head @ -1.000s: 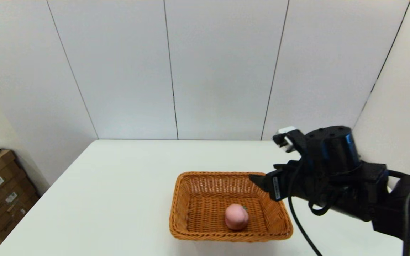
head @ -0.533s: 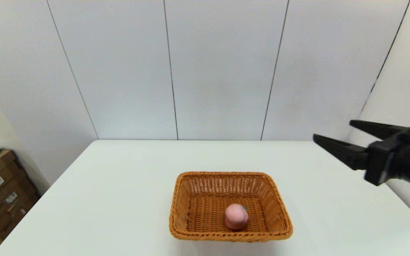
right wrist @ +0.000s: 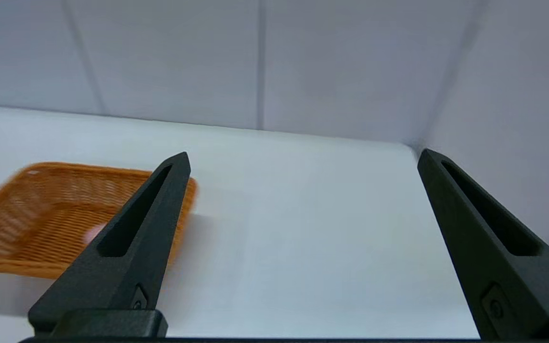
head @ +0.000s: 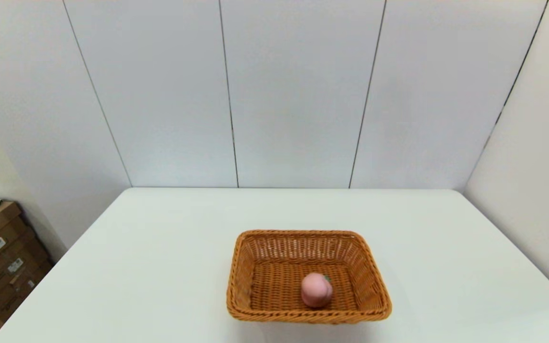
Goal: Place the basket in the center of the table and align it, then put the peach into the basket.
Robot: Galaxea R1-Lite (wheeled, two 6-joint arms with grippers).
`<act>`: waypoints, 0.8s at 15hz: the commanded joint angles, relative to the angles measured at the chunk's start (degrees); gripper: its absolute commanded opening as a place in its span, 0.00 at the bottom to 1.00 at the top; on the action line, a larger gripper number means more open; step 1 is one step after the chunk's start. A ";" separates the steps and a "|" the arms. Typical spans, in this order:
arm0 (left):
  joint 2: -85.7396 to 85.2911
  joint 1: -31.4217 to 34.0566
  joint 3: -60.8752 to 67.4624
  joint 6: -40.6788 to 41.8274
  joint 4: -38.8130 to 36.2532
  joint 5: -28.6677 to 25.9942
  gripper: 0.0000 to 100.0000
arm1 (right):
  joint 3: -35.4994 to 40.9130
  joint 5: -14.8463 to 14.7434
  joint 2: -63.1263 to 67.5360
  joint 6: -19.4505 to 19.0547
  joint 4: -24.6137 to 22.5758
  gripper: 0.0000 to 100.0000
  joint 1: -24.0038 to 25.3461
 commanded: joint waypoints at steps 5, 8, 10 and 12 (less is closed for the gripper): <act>-0.01 0.00 0.01 -0.05 0.00 0.02 1.00 | 13.19 0.63 -25.98 -0.16 7.65 1.00 -8.26; -0.01 0.00 0.10 -0.05 0.00 0.02 1.00 | 19.70 2.13 -27.74 0.72 6.16 1.00 -8.17; -0.01 0.00 0.01 -0.05 0.00 0.02 1.00 | 23.56 3.01 -27.74 -0.51 3.87 1.00 -8.17; -0.01 0.00 0.01 -0.05 0.00 0.02 1.00 | 26.82 6.17 -27.74 -1.48 0.53 1.00 -8.17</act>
